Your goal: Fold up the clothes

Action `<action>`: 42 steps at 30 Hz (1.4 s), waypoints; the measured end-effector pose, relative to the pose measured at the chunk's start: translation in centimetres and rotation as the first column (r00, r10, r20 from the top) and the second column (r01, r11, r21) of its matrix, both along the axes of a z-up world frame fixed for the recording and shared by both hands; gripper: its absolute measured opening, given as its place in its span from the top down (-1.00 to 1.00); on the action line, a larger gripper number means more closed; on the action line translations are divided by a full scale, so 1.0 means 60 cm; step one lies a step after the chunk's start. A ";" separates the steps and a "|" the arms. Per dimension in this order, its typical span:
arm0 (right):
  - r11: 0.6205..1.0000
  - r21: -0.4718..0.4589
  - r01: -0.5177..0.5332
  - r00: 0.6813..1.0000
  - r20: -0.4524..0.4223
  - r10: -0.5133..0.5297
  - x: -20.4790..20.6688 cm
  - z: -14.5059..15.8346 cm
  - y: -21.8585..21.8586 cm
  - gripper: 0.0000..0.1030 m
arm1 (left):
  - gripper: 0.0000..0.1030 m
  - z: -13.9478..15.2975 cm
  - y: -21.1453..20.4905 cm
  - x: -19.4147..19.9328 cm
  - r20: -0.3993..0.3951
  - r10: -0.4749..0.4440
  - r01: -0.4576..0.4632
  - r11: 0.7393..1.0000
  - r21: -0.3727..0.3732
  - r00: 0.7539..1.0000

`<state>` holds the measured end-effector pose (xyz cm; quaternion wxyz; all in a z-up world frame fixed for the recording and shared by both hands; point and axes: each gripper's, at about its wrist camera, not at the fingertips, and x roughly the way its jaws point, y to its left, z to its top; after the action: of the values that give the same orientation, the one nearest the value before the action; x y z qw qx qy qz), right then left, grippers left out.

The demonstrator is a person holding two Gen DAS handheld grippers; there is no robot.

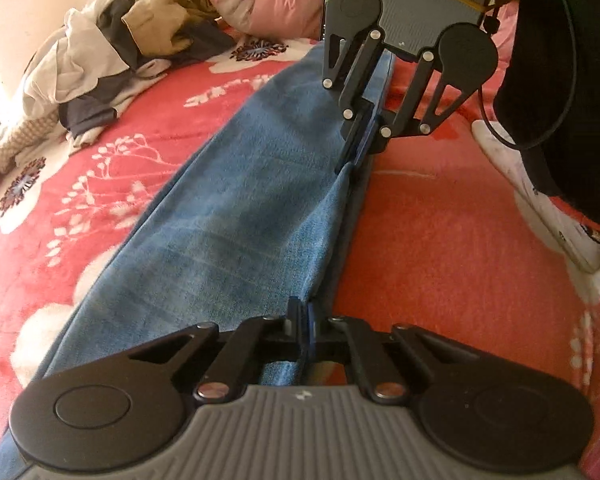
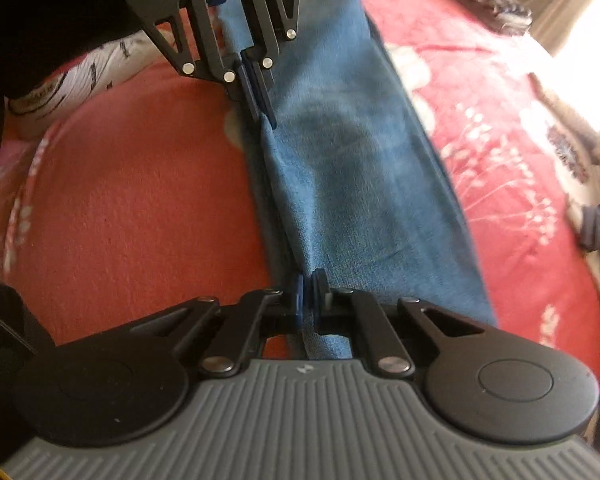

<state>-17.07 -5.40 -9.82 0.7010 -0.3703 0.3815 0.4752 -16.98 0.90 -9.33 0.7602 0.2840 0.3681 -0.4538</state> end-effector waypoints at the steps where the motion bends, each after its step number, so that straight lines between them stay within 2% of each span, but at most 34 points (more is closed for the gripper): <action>1: 1.000 0.001 0.004 1.000 -0.005 -0.004 0.001 -0.003 0.000 0.95 | 0.93 0.002 0.001 0.001 -0.003 -0.001 0.001 1.000 -0.004 1.000; 4: 1.000 0.009 0.010 1.000 0.002 -0.010 0.000 0.008 0.001 0.95 | 0.94 0.010 0.010 -0.001 -0.006 0.007 -0.007 1.000 -0.020 1.000; 6: 0.999 0.028 0.033 0.999 -0.005 -0.033 0.001 0.013 -0.004 0.95 | 0.90 0.000 0.005 0.003 -0.027 0.031 -0.031 0.999 -0.008 0.999; 10: 0.991 0.055 0.122 0.993 -0.017 -0.121 0.001 -0.019 -0.006 0.86 | 0.74 -0.013 0.001 0.007 -0.050 0.070 -0.070 0.998 -0.001 0.996; 13: 0.967 0.114 0.229 0.973 -0.041 -0.226 -0.008 -0.015 -0.027 0.76 | 0.40 0.001 0.011 0.009 -0.076 0.094 -0.096 0.995 -0.017 0.993; 14: 0.950 0.141 0.280 0.960 -0.055 -0.275 -0.009 -0.007 -0.040 0.74 | 0.37 0.010 0.019 0.010 -0.093 0.109 -0.113 0.993 -0.035 0.990; 15: 0.928 0.169 0.333 0.943 -0.069 -0.325 -0.010 0.002 -0.055 0.67 | 0.37 0.017 0.025 0.014 -0.117 0.122 -0.129 0.990 -0.055 0.986; 17: 0.853 0.239 0.465 0.885 -0.107 -0.452 -0.012 0.019 -0.095 0.61 | 0.36 0.028 0.039 0.030 -0.185 0.160 -0.181 0.978 -0.107 0.970; 20: 0.690 0.336 0.641 0.757 -0.131 -0.640 -0.010 0.035 -0.153 0.61 | 0.30 0.031 0.044 0.056 -0.230 0.226 -0.265 0.951 -0.159 0.947; 21: 0.628 0.366 0.686 0.708 -0.138 -0.693 -0.008 0.038 -0.171 0.61 | 0.30 0.027 0.037 0.066 -0.230 0.247 -0.286 0.946 -0.154 0.941; 22: 0.584 0.385 0.715 0.669 -0.133 -0.731 -0.004 0.037 -0.179 0.60 | 0.29 0.021 0.028 0.077 -0.237 0.267 -0.305 0.941 -0.146 0.934; 23: 0.555 0.403 0.727 0.646 -0.128 -0.753 0.003 0.033 -0.180 0.60 | 0.30 0.016 0.021 0.086 -0.247 0.278 -0.319 0.936 -0.149 0.929; 24: 0.543 0.422 0.726 0.640 -0.125 -0.758 0.009 0.029 -0.177 0.59 | 0.30 0.011 0.014 0.095 -0.257 0.288 -0.333 0.931 -0.152 0.922; 25: 0.536 0.440 0.721 0.640 -0.124 -0.759 0.015 0.024 -0.173 0.59 | 0.30 0.007 0.007 0.104 -0.265 0.298 -0.345 0.926 -0.154 0.917; 26: 0.551 0.448 0.704 0.656 -0.114 -0.746 0.020 0.019 -0.162 0.59 | 0.30 0.004 0.000 0.107 -0.261 0.299 -0.345 0.926 -0.153 0.918; 28: 0.597 0.455 0.661 0.701 -0.089 -0.708 0.031 0.008 -0.133 0.60 | 0.30 0.002 -0.011 0.107 -0.238 0.295 -0.334 0.931 -0.146 0.925; 30: 0.652 0.420 0.631 0.736 -0.059 -0.675 0.041 -0.006 -0.109 0.63 | 0.30 -0.003 -0.014 0.105 -0.233 0.296 -0.333 0.932 -0.141 0.926; 32: 0.685 0.351 0.639 0.730 0.004 -0.683 0.047 -0.030 -0.108 0.66 | 0.30 -0.008 -0.014 0.104 -0.233 0.299 -0.336 0.931 -0.140 0.925; 33: 0.681 0.342 0.648 0.720 0.016 -0.694 0.053 -0.035 -0.126 0.67 | 0.30 -0.008 -0.012 0.105 -0.239 0.302 -0.341 0.929 -0.144 0.923; 36: 0.618 0.326 0.716 0.646 0.026 -0.763 0.058 -0.032 -0.195 0.75 | 0.30 -0.010 -0.009 0.107 -0.257 0.310 -0.356 0.922 -0.153 0.915; 37: 0.583 0.314 0.750 0.601 0.045 -0.798 0.055 -0.031 -0.223 0.75 | 0.30 -0.010 -0.008 0.108 -0.261 0.313 -0.359 0.920 -0.155 0.913; 39: 0.496 0.290 0.819 0.490 0.099 -0.866 0.047 -0.031 -0.280 0.71 | 0.29 -0.011 -0.007 0.109 -0.269 0.316 -0.366 0.917 -0.161 0.910; 41: 0.343 0.301 0.890 0.342 0.061 -0.938 0.048 -0.032 -0.354 0.74 | 0.29 -0.013 -0.004 0.110 -0.275 0.318 -0.371 0.914 -0.167 0.907; 42: 0.268 0.312 0.912 0.271 0.035 -0.962 0.045 -0.030 -0.384 0.66 | 0.29 -0.014 -0.003 0.111 -0.278 0.319 -0.373 0.912 -0.170 0.906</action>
<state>-14.35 -28.46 -11.61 0.9195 -0.0363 0.3895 -0.0377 -10.33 0.71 -10.19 0.8044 0.0702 0.4511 -0.3801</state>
